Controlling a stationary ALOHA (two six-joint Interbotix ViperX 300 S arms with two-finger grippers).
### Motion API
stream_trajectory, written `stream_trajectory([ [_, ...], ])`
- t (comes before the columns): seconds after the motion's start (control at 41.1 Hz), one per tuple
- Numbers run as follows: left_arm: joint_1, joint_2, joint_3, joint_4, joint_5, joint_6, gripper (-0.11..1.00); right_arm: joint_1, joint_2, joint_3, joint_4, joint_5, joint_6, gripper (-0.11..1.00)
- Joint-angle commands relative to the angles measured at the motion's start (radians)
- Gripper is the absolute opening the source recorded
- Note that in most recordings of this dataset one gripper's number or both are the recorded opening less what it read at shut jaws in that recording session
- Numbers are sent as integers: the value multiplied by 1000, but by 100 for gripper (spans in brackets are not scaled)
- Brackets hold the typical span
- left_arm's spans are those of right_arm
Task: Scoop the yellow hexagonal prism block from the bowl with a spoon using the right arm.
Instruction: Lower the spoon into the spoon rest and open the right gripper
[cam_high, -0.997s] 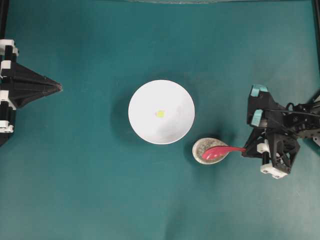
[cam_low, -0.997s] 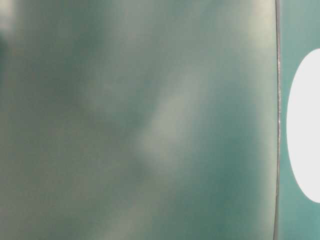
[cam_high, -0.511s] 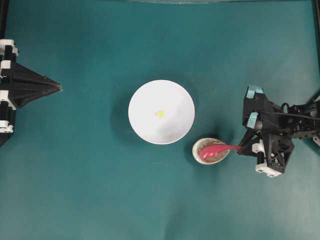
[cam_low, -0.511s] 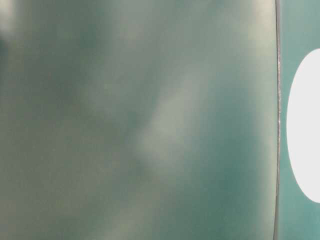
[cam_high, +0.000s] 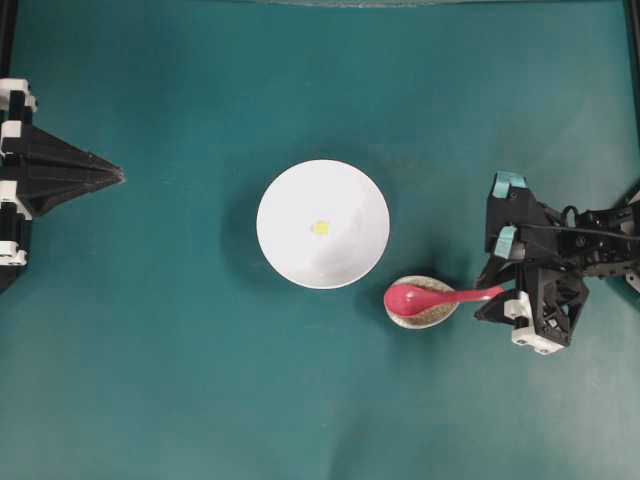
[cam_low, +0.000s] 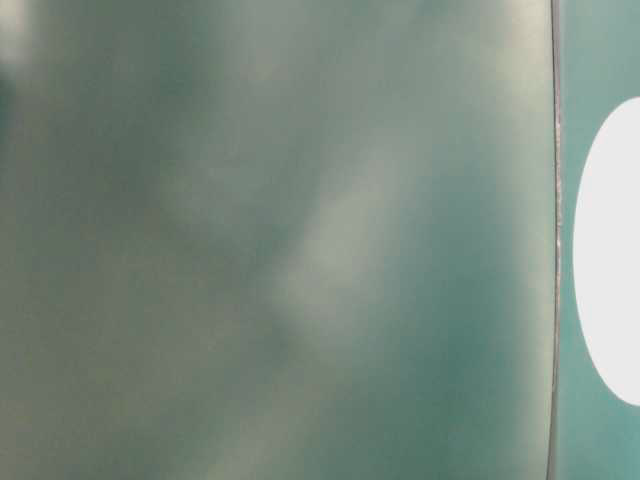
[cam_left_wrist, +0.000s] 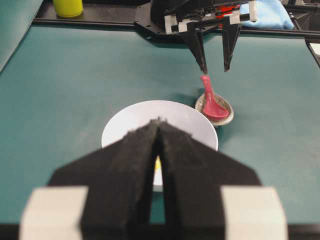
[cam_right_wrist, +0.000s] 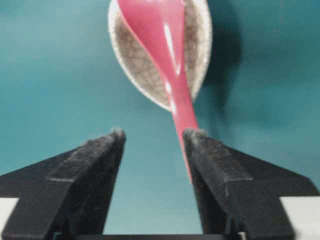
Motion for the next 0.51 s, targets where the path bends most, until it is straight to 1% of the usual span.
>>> stream_trajectory([
  [0.0,-2,5,-25,3,-11,-2,0,3,-18,-14,-37,-8,-2,58],
  [0.097,-2,5,-23,3,-11,-2,0,2,-29,-14,-81,-5,-2,60],
  [0.17,-2,5,-25,3,-11,-2,0,3,-35,-14,-104,-5,-2,62],
  [0.365,-2,5,-25,3,-12,-2,0,2,-54,-8,-120,-20,-2,64],
  [0.486,-2,6,-23,3,-15,-2,0,3,-61,0,-137,-69,-2,64],
])
